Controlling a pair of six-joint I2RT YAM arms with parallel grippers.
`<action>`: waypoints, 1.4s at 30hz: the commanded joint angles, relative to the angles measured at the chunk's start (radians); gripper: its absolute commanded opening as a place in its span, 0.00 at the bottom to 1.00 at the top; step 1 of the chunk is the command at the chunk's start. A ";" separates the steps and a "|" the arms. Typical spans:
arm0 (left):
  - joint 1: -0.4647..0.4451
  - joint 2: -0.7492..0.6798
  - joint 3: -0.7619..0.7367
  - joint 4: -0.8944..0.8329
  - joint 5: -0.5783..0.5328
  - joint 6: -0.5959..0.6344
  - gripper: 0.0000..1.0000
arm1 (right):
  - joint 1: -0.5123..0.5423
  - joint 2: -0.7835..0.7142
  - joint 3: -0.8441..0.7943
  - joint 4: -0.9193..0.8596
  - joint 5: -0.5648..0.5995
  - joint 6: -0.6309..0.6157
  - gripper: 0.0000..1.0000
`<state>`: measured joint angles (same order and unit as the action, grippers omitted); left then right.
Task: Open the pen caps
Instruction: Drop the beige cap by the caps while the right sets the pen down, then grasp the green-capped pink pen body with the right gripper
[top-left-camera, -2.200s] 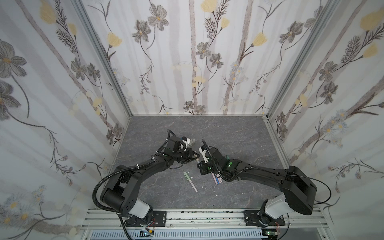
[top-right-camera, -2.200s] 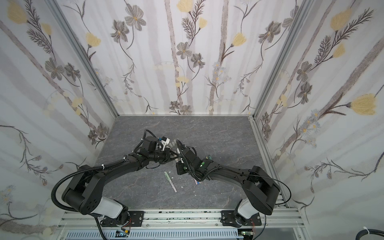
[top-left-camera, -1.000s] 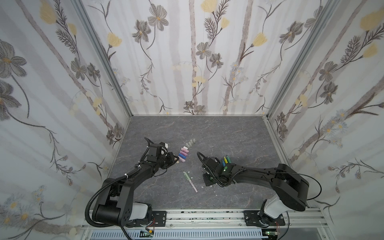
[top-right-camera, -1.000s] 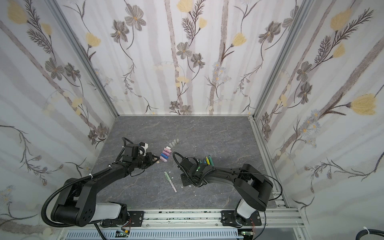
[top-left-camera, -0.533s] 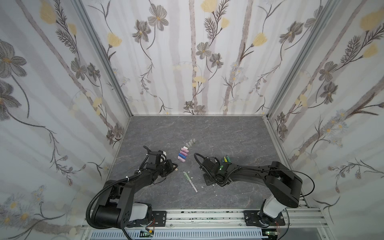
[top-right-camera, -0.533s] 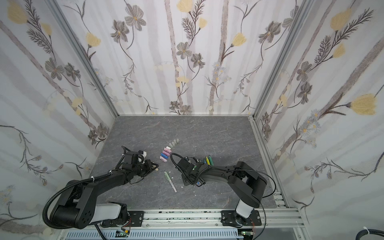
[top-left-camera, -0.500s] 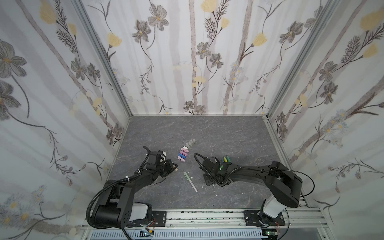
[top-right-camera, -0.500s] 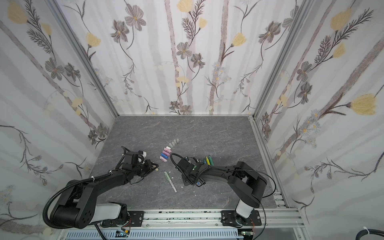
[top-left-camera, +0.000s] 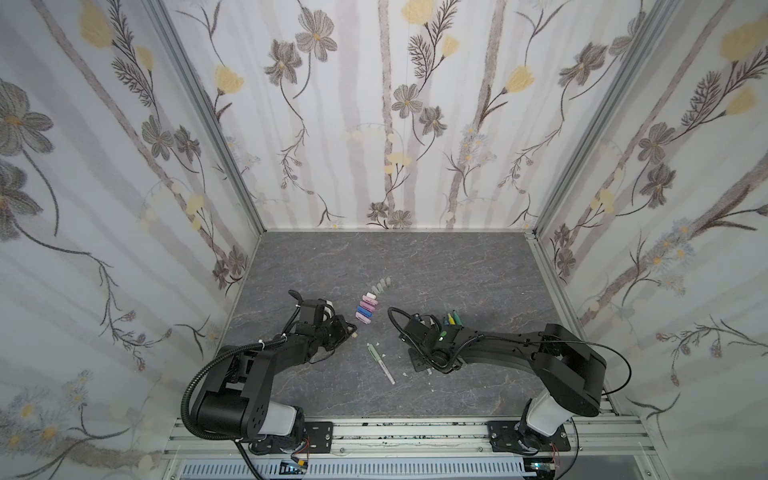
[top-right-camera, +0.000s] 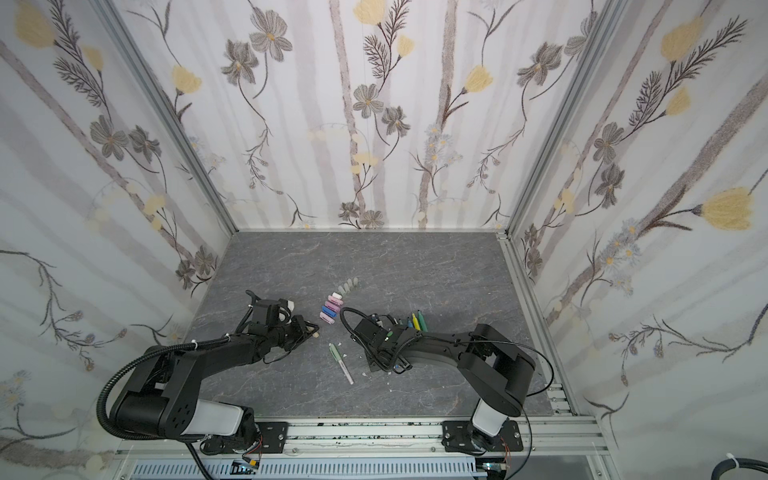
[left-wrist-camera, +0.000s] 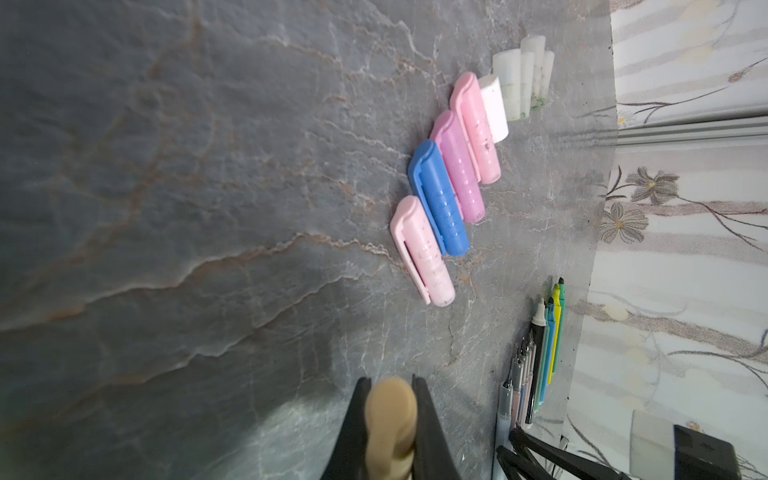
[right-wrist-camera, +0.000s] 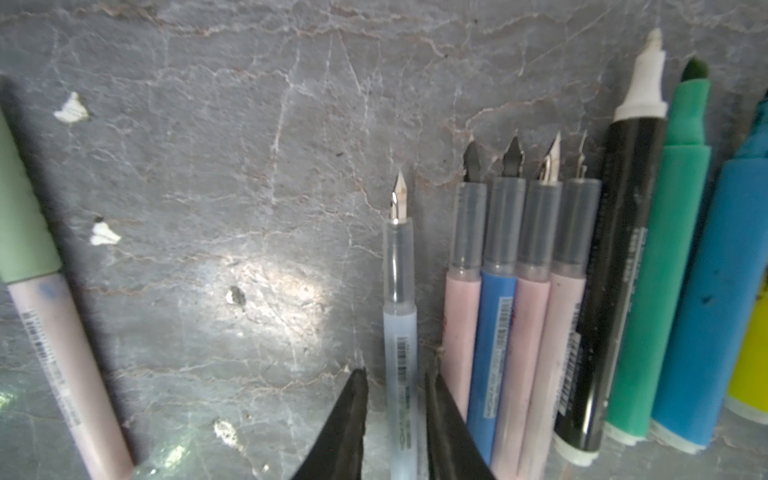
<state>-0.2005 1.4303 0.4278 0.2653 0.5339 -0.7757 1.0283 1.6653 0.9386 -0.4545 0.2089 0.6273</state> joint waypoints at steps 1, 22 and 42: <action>-0.005 0.012 0.014 0.048 -0.012 -0.020 0.06 | 0.001 -0.016 0.011 -0.022 0.044 0.008 0.26; -0.054 0.133 0.069 0.096 -0.032 -0.050 0.15 | -0.037 -0.100 0.029 -0.067 0.104 -0.034 0.27; -0.050 0.036 0.066 0.053 -0.054 -0.074 0.26 | 0.024 -0.076 0.065 0.018 0.018 -0.102 0.27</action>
<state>-0.2523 1.4876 0.4934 0.3256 0.4858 -0.8413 1.0401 1.5795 0.9878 -0.4664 0.2531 0.5434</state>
